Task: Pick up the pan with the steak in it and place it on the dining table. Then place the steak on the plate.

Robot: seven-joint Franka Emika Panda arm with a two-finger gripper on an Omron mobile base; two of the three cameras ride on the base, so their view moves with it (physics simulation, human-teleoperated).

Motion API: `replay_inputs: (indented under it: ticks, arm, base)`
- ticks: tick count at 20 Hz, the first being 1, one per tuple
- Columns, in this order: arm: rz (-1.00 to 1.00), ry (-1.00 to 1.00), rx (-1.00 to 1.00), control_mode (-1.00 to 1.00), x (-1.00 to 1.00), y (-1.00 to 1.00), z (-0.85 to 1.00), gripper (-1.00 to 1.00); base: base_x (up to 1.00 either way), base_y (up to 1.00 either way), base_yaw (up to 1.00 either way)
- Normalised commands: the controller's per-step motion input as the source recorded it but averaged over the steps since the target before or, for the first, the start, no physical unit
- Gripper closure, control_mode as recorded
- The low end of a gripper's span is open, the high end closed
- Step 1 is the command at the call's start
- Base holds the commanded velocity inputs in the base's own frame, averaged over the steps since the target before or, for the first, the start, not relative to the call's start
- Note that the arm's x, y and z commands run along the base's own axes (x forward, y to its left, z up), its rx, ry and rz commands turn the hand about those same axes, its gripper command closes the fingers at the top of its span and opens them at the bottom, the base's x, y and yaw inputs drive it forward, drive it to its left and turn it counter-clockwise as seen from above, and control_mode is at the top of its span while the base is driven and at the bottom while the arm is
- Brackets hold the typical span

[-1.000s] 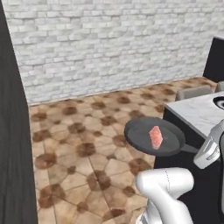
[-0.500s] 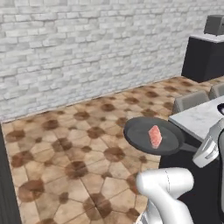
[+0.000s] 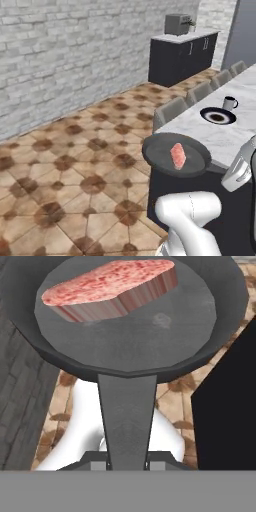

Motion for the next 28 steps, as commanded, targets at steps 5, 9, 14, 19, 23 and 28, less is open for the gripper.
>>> replay_inputs:
  ticks: [5,9,14,19,23,28]
  arm:
    - [0.00,0.00,0.00,1.00,0.00,0.00,0.00,1.00]
    - [0.00,0.00,0.00,1.00,0.00,0.00,0.00,1.00]
    - [0.00,0.00,0.00,1.00,0.00,0.00,0.00,1.00]
    - [0.00,0.00,0.00,1.00,0.00,0.00,0.00,1.00]
    - [0.00,0.00,0.00,1.00,0.00,0.00,0.00,1.00]
    - [0.00,0.00,0.00,1.00,0.00,0.00,0.00,1.00]
  base:
    - [0.00,0.00,-0.50]
    - [0.00,0.00,-0.50]
    - [0.00,0.00,-0.50]
    - [0.00,0.01,-0.50]
    - [0.00,0.03,-0.50]
    - [0.00,0.03,-0.50]
